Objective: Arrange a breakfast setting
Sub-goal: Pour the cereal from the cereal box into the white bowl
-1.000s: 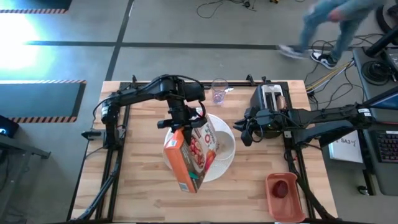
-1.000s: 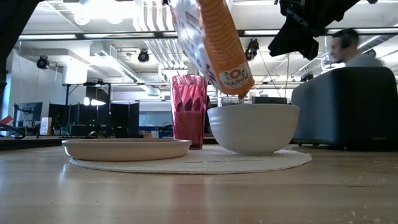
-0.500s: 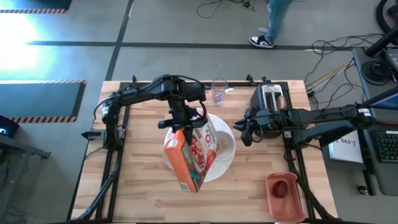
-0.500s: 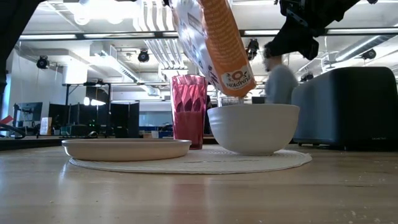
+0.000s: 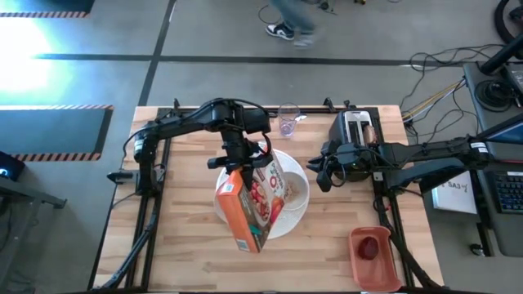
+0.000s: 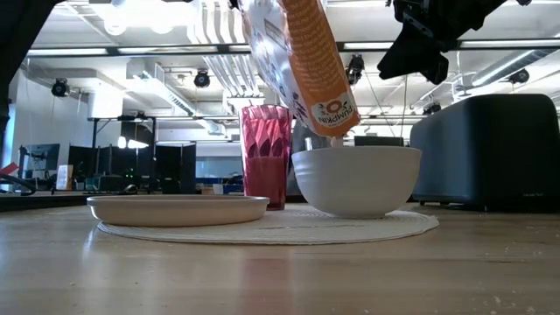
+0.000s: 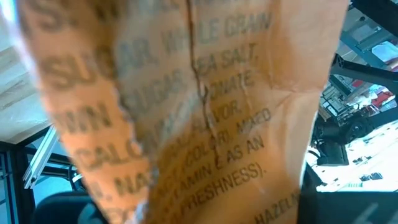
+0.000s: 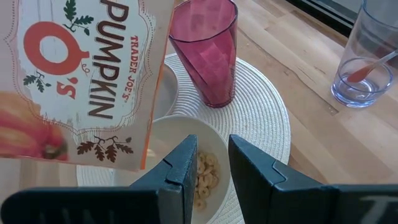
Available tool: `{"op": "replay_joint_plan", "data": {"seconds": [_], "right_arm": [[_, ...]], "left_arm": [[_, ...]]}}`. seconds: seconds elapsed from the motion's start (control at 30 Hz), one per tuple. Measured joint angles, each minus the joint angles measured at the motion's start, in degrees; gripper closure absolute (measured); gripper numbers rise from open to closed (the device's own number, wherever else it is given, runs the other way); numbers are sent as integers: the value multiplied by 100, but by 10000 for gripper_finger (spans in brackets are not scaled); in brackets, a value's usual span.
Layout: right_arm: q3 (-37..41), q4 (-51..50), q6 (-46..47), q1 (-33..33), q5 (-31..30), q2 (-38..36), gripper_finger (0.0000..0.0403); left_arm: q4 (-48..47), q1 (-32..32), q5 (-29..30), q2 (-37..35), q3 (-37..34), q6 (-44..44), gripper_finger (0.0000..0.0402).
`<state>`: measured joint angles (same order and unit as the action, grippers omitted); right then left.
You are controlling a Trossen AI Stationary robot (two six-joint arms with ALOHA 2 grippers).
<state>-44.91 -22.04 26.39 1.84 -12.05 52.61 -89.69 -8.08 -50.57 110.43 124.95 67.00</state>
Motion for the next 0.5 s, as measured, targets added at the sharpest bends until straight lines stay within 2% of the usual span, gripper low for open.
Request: {"op": "replay_joint_plan", "data": {"seconds": [0.5], "right_arm": [[0,0,0,0,2,1,321]], "left_arm": [[-8,3,-201,13,0,17,374]]}}
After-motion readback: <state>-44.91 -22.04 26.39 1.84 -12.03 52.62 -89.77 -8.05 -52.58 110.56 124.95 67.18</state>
